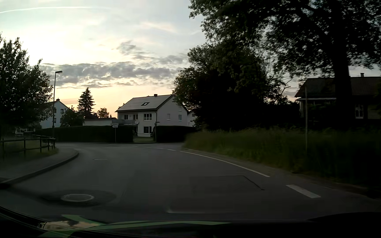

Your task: Follow the waypoints while adhering to traffic rules and regulations

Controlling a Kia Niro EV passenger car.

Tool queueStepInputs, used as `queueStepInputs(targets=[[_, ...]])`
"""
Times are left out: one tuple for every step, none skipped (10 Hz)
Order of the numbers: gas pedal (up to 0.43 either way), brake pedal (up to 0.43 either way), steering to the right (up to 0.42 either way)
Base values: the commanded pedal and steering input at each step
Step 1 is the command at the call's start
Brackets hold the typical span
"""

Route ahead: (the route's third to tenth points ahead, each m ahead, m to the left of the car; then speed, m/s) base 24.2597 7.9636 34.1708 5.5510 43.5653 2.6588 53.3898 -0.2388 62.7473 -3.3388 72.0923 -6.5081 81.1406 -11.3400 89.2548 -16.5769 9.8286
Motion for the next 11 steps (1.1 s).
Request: queueStepInputs(targets=[[0.000,0.207,-0.110],[0.000,0.220,-0.110],[0.000,0.232,-0.110],[0.000,0.232,-0.110],[0.000,0.232,-0.110],[0.000,0.232,-0.109],[0.000,0.232,-0.105],[0.000,0.226,-0.100],[0.000,0.213,-0.093],[0.000,0.201,-0.089],[0.000,0.201,-0.087]])
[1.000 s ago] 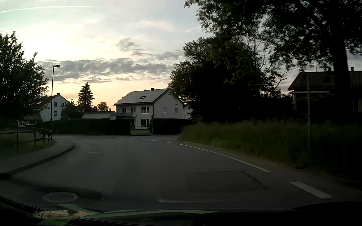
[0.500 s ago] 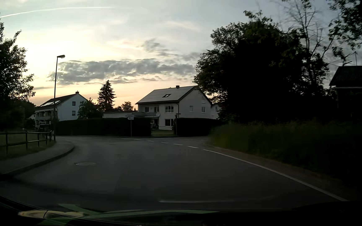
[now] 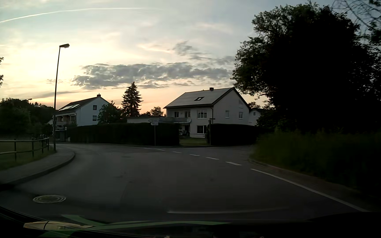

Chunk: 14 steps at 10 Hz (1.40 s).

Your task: Follow the waypoints while adhering to traffic rules and regulations

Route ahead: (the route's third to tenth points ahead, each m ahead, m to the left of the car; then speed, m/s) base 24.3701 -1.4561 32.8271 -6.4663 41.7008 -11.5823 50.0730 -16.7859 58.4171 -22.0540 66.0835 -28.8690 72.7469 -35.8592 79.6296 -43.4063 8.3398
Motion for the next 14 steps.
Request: queueStepInputs(targets=[[0.000,0.213,-0.082],[0.000,0.220,-0.075],[0.000,0.220,-0.068],[0.000,0.207,-0.052],[0.000,0.201,-0.035],[0.000,0.189,-0.020],[0.000,0.183,-0.006],[0.000,0.183,0.008],[0.000,0.183,0.017],[0.000,0.177,0.030],[0.000,0.177,0.046],[0.000,0.085,0.069],[0.000,0.000,0.096],[0.000,0.000,0.122]])
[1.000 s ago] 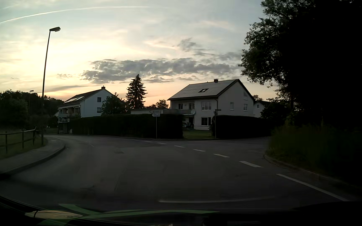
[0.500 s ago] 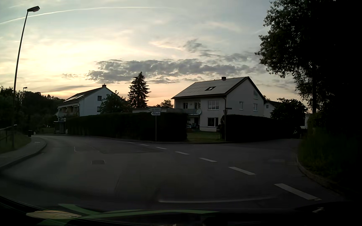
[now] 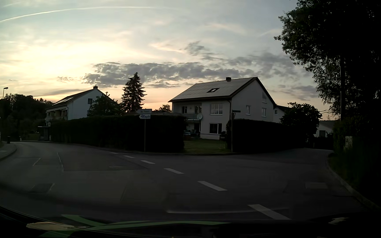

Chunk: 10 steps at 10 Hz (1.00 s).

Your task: Follow the waypoints while adhering to traffic rules and regulations

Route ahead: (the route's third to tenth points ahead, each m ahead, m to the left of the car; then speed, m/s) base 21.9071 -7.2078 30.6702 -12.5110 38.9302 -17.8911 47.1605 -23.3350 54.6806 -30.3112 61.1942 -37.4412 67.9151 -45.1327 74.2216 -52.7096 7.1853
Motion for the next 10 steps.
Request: queueStepInputs(targets=[[0.000,0.000,0.143],[0.000,0.000,0.158],[0.079,0.000,0.163],[0.169,0.000,0.163],[0.177,0.000,0.159],[0.177,0.000,0.155],[0.189,0.000,0.150],[0.189,0.000,0.146],[0.177,0.000,0.139],[0.177,0.000,0.133]])
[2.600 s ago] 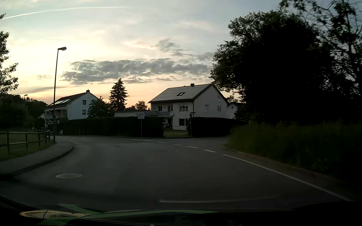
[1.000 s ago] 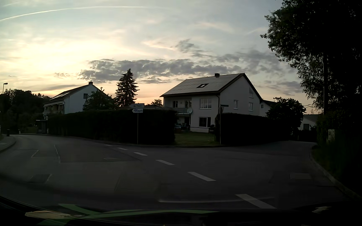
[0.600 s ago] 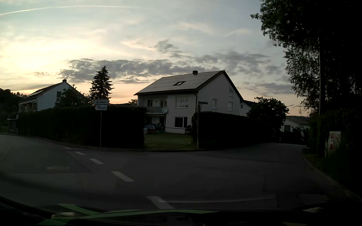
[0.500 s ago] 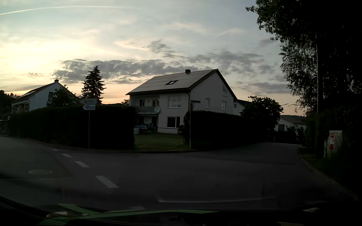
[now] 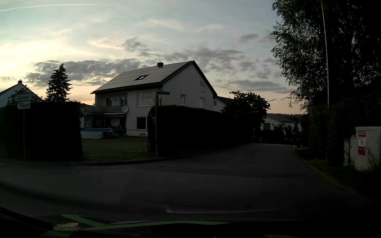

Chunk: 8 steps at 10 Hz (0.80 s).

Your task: Follow the waypoints while adhering to traffic rules and regulations

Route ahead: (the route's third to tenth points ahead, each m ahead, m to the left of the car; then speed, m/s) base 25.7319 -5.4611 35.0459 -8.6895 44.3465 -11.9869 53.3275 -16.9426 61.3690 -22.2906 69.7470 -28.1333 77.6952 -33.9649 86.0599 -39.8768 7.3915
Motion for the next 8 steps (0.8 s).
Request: queueStepInputs(targets=[[0.177,0.000,0.130],[0.177,0.000,0.129],[0.169,0.000,0.129],[0.169,0.000,0.125],[0.169,0.000,0.119],[0.169,0.000,0.108],[0.169,0.000,0.099],[0.169,0.000,0.092]])
